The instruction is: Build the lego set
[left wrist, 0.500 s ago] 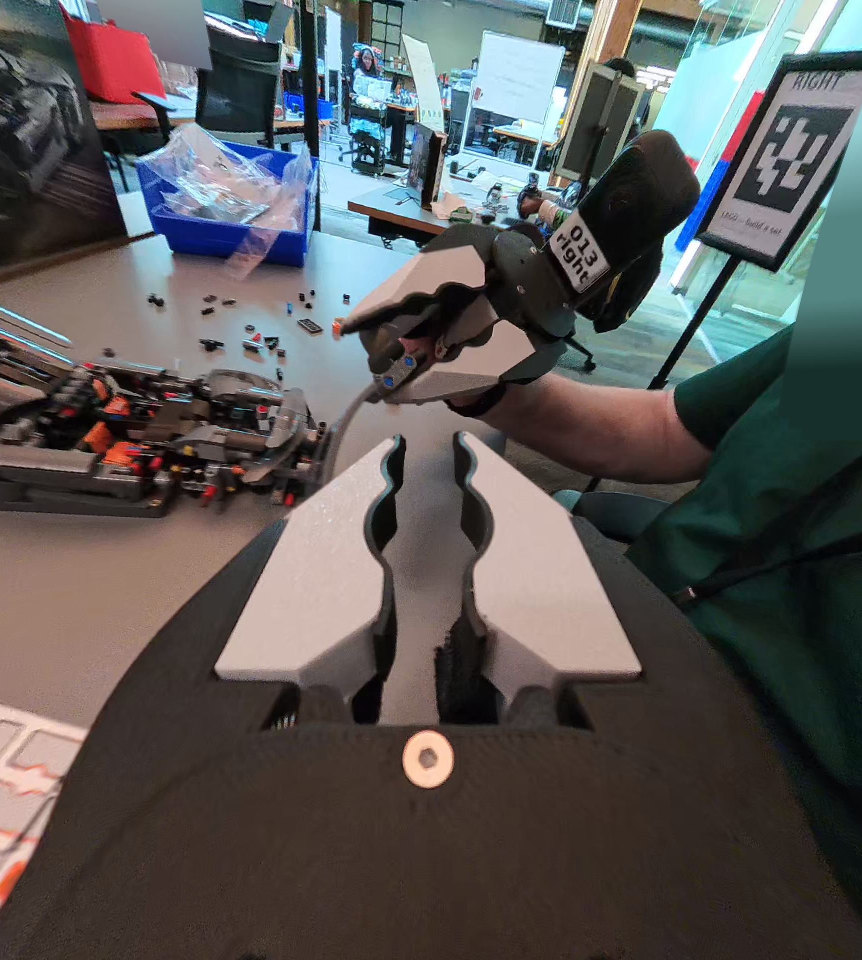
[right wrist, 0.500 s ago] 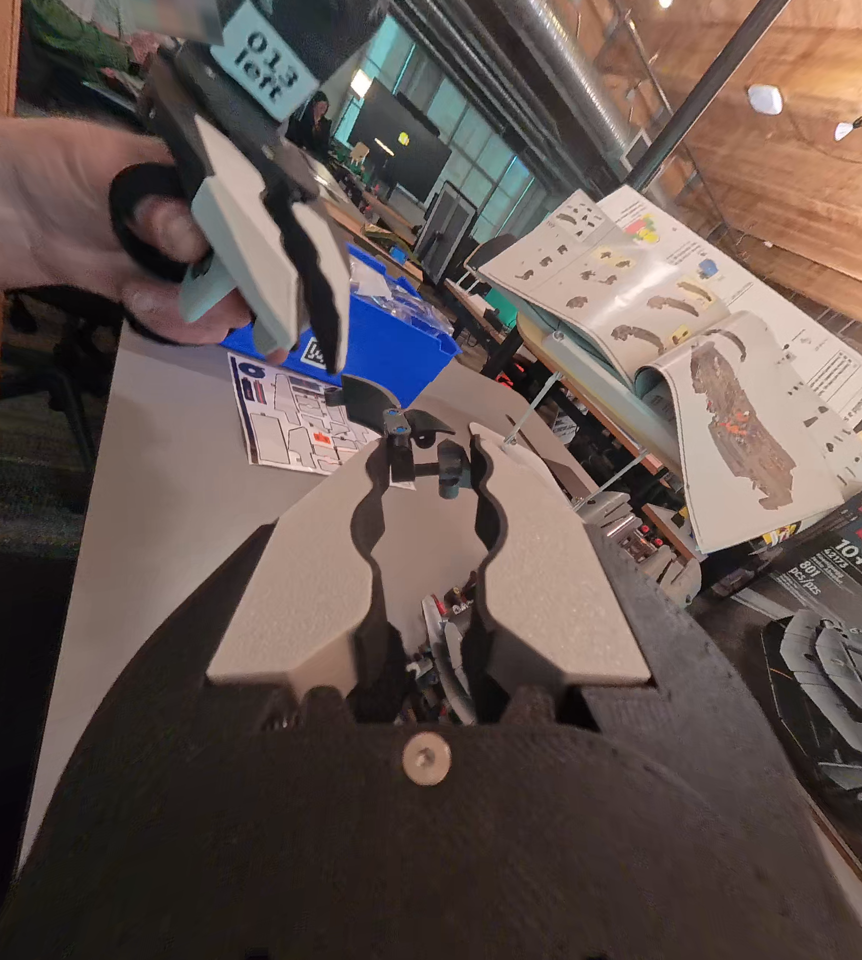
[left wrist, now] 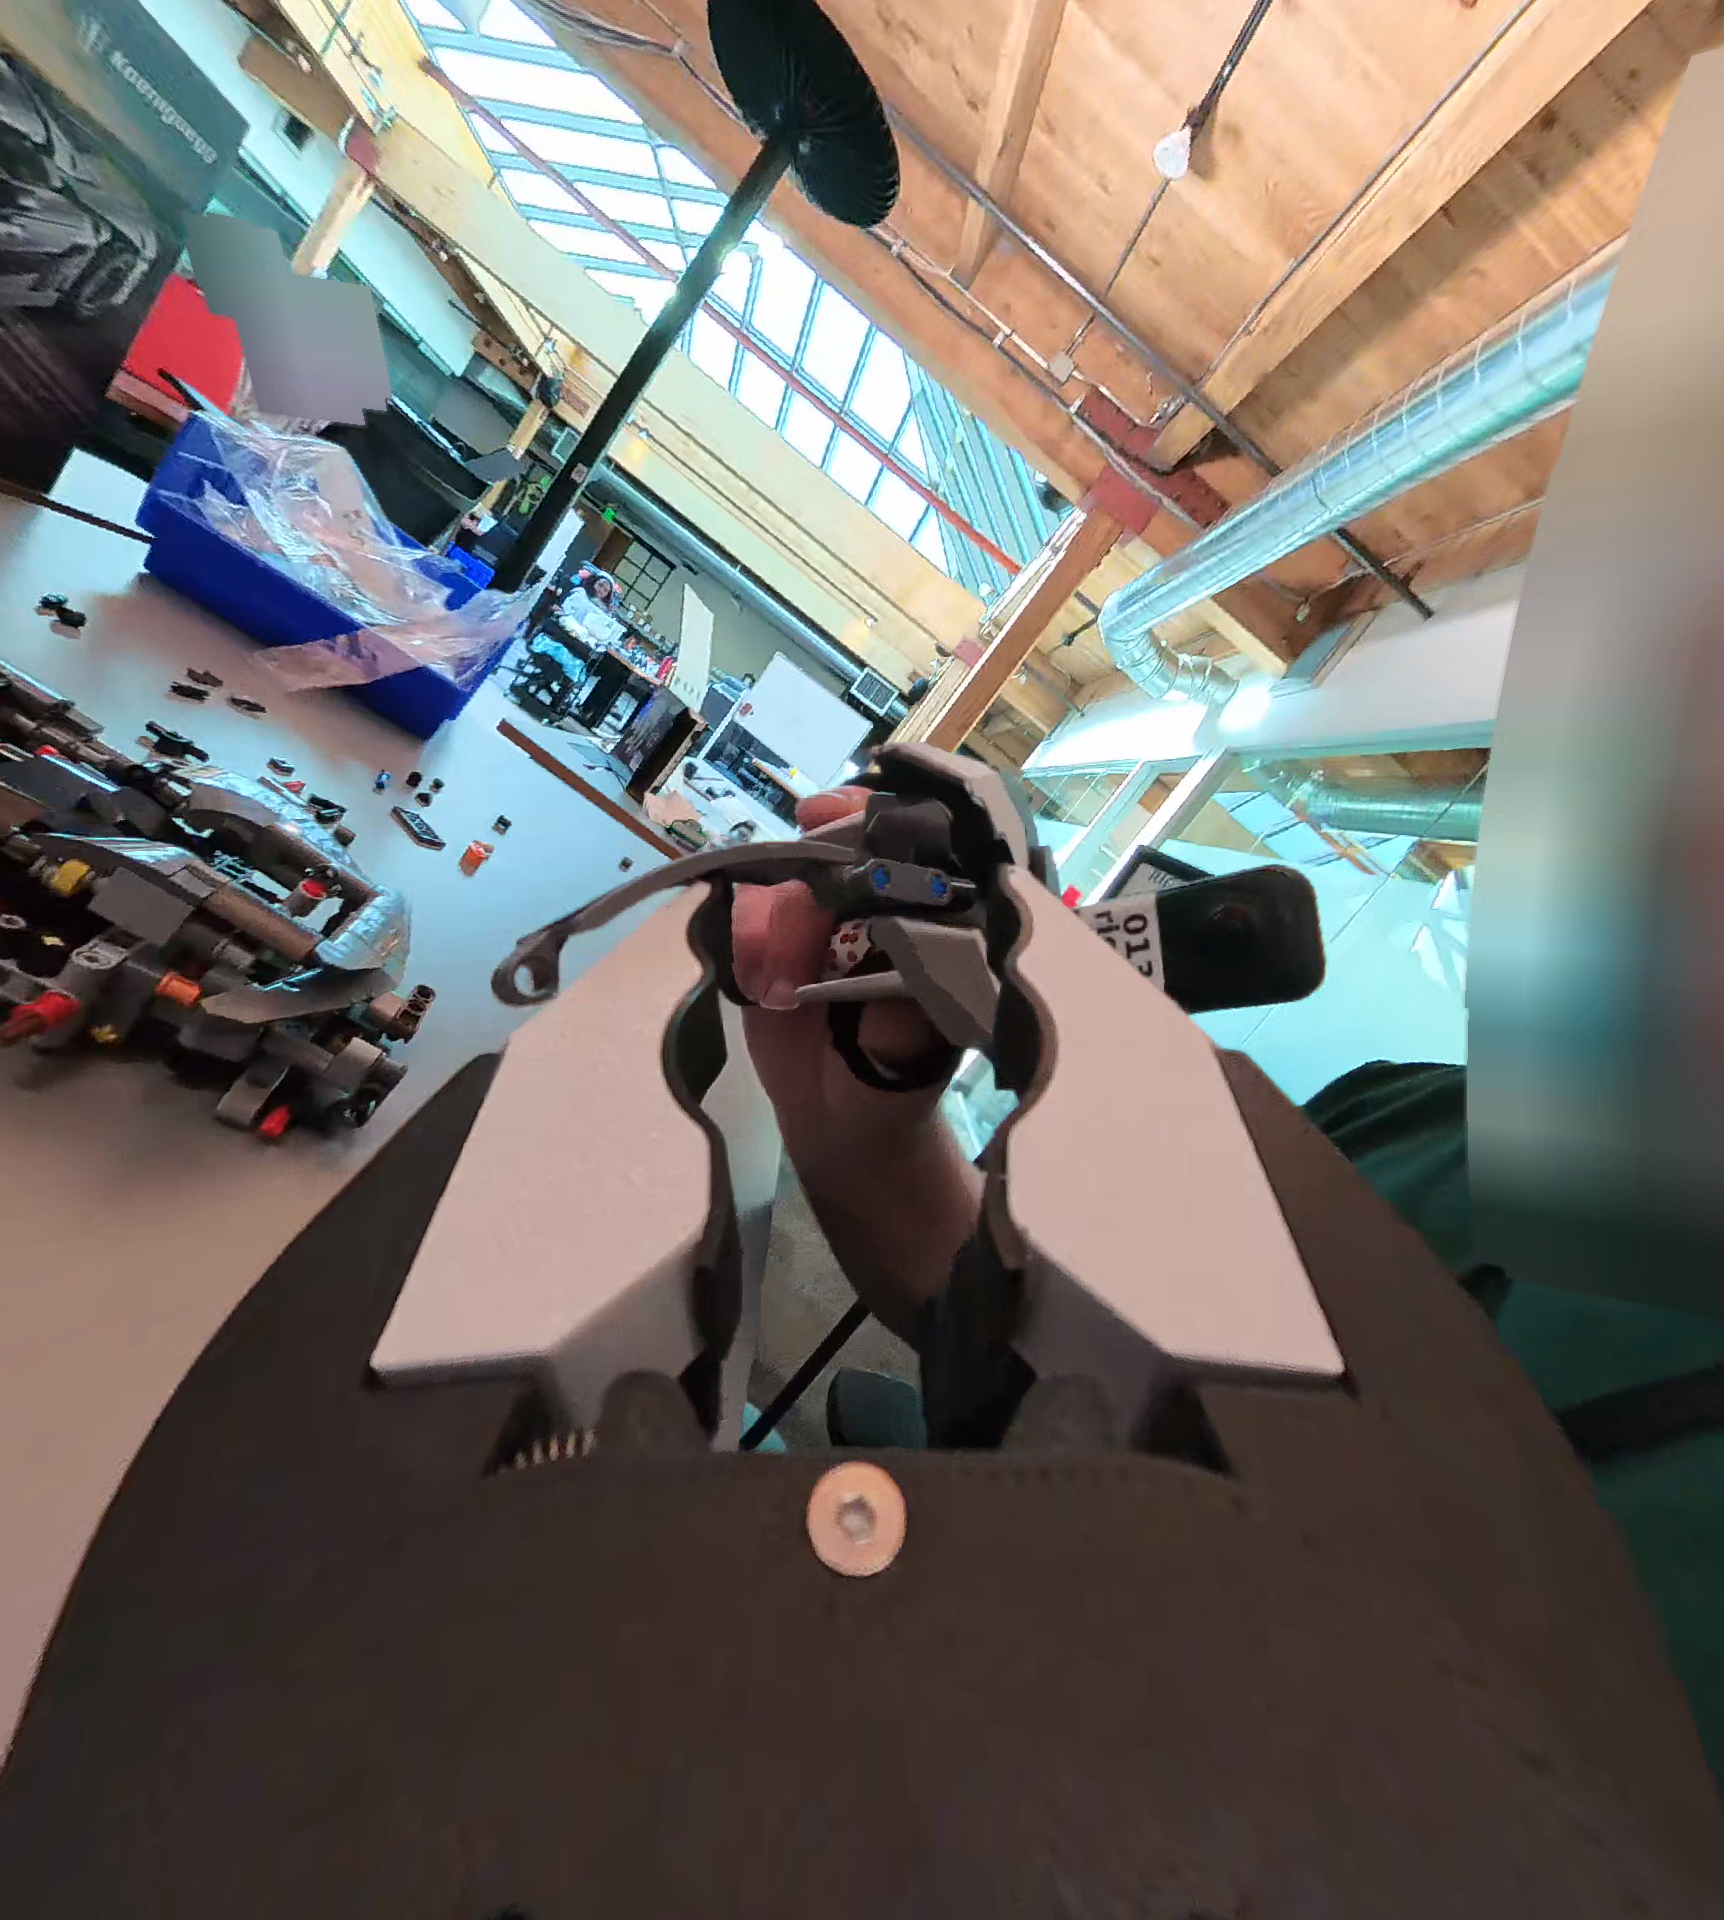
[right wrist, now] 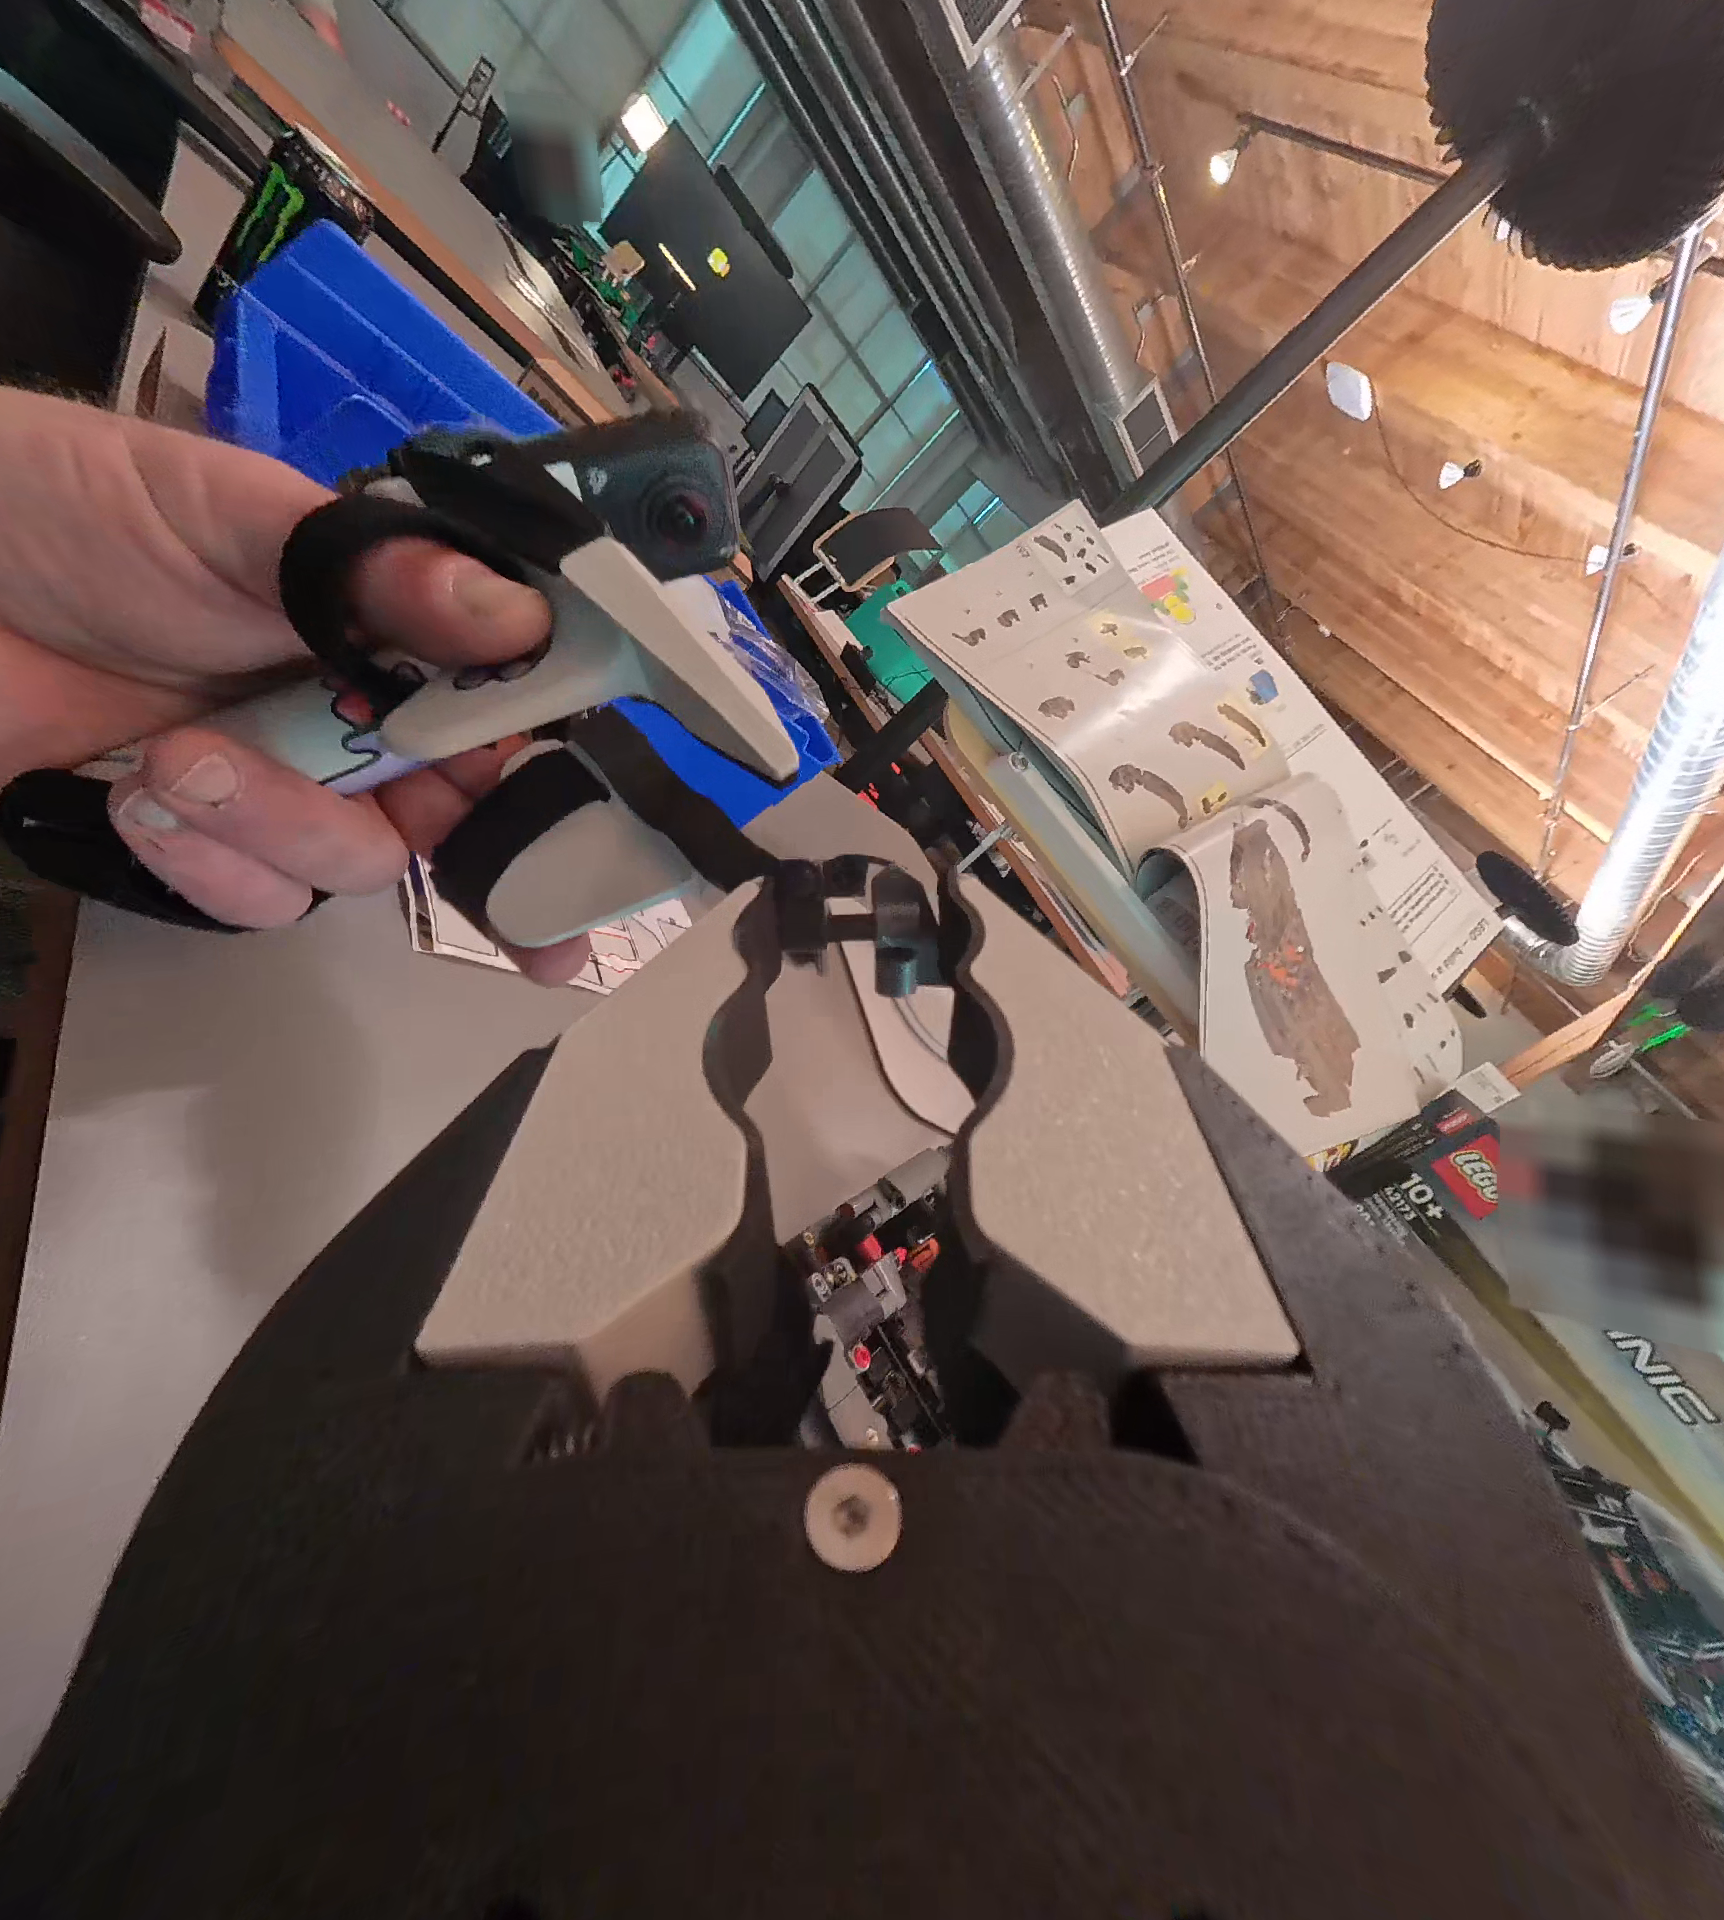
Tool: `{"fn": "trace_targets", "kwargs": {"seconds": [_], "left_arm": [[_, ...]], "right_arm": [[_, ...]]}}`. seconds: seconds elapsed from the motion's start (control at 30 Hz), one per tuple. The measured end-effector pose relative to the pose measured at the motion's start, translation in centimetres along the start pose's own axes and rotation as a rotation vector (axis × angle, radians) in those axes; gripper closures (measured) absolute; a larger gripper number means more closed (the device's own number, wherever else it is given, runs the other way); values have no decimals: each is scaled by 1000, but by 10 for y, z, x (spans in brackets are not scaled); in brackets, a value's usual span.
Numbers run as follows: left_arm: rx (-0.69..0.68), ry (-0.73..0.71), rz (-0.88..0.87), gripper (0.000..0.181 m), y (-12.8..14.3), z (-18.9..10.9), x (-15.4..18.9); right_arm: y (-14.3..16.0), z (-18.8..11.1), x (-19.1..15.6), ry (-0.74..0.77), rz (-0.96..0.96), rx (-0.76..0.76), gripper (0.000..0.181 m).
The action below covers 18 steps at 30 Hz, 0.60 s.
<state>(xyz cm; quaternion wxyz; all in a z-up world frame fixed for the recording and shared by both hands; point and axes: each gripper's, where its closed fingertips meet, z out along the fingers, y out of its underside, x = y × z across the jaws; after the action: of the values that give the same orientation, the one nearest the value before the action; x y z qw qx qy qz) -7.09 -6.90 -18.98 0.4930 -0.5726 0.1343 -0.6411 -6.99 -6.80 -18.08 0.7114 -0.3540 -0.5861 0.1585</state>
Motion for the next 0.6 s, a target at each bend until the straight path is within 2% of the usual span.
{"fn": "trace_targets", "kwargs": {"seconds": [0.27,0.6], "left_arm": [[136,64,-67,143,-12,1,-1],[193,54,-18,154,-22,-1,0]], "right_arm": [[-2,2,2,26,-21,11,153],[-3,2,-1,31,-18,19,152]]}}
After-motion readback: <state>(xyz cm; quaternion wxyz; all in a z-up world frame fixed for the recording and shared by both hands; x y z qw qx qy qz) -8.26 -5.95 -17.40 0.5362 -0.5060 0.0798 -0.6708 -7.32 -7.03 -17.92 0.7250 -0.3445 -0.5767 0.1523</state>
